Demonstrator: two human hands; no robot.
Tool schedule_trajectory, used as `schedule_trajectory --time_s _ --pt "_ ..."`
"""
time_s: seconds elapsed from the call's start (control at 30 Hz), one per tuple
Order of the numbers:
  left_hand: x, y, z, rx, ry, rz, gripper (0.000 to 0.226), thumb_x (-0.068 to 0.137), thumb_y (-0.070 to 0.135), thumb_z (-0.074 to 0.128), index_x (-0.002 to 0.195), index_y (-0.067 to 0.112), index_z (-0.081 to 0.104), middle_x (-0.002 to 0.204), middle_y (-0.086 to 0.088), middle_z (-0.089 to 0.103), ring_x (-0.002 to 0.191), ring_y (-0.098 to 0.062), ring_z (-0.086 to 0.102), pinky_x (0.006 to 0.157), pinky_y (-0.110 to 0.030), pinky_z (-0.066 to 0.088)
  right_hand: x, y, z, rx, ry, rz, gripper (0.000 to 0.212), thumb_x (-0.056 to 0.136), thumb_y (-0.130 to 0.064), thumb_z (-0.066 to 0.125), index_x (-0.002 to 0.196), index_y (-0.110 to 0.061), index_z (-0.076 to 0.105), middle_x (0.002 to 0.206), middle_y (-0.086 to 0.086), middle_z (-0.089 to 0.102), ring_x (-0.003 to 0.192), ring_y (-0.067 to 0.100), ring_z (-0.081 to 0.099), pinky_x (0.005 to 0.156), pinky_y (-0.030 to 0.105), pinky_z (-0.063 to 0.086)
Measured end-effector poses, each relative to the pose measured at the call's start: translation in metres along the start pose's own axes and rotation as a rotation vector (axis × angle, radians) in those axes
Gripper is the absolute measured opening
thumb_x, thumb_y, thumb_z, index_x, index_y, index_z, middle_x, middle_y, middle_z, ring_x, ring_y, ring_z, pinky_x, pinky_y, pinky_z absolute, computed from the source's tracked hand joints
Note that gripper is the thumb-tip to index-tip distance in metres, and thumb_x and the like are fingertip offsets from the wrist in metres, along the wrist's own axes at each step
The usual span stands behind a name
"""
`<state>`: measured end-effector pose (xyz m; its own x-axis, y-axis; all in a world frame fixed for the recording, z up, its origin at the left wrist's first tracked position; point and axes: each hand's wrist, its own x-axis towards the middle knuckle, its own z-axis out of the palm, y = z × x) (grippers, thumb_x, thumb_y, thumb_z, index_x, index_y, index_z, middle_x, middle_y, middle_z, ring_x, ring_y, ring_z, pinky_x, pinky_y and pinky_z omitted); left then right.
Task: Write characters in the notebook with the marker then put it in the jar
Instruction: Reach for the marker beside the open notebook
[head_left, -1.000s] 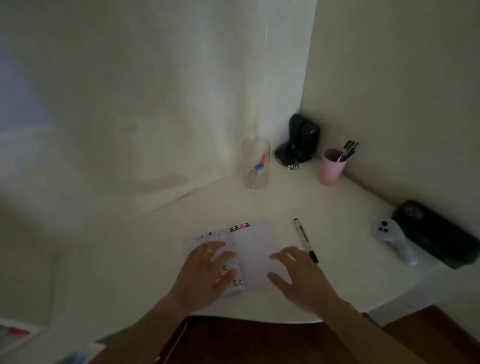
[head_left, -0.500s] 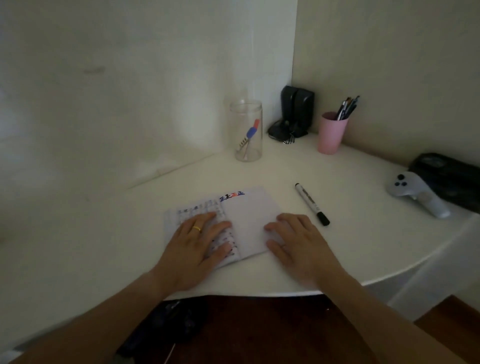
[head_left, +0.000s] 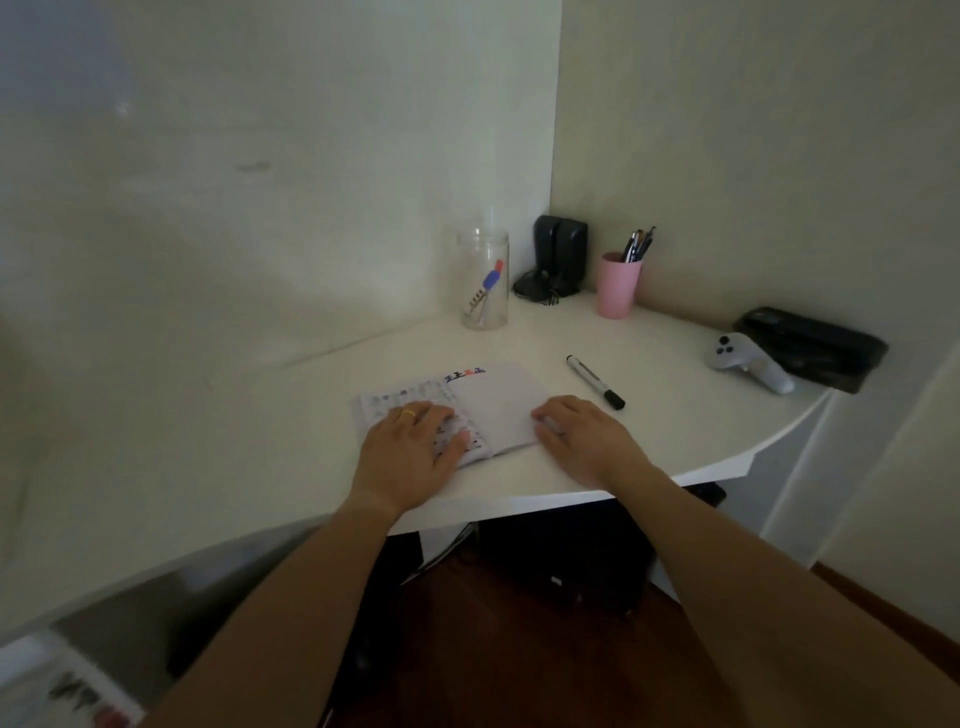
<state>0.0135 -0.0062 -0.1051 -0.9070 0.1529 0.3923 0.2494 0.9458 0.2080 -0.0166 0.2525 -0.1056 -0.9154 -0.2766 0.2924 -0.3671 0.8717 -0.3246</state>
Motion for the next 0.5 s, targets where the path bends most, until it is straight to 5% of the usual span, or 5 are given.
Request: schedule_trajectory --time_s 0.33,0.43,0.5 --pt "0.004 -0.005 0.007 0.013 0.012 0.022 0.055 0.092 0.062 0.042 0.123 0.023 0.065 0.125 -0.006 0.068 0.112 -0.031 0.062 0.087 -0.041 0.053 0.019 0.012 -0.008 -0.042 0.097 -0.049 0.033 0.096 -0.038 0.053 0.116 -0.019 0.070 0.123 0.009 0.067 0.117 0.030 0.059 0.092 0.039 0.049" --pt "0.005 -0.006 0.011 0.010 0.063 0.043 0.051 0.093 0.059 0.044 0.121 0.022 0.066 0.122 -0.006 0.069 0.108 -0.031 0.064 0.083 -0.040 0.054 0.039 0.029 -0.021 -0.167 0.241 0.095 0.036 0.095 -0.033 0.056 0.123 -0.014 0.065 0.123 0.017 0.064 0.112 0.038 0.058 0.088 0.045 0.051" --pt "0.006 -0.006 0.012 -0.007 0.058 0.034 0.050 0.092 0.059 0.045 0.120 0.023 0.066 0.121 -0.005 0.069 0.107 -0.031 0.064 0.082 -0.040 0.054 0.054 0.040 -0.025 -0.252 0.177 0.223 0.040 0.096 -0.033 0.052 0.128 -0.010 0.056 0.122 0.019 0.060 0.109 0.039 0.056 0.085 0.046 0.051"
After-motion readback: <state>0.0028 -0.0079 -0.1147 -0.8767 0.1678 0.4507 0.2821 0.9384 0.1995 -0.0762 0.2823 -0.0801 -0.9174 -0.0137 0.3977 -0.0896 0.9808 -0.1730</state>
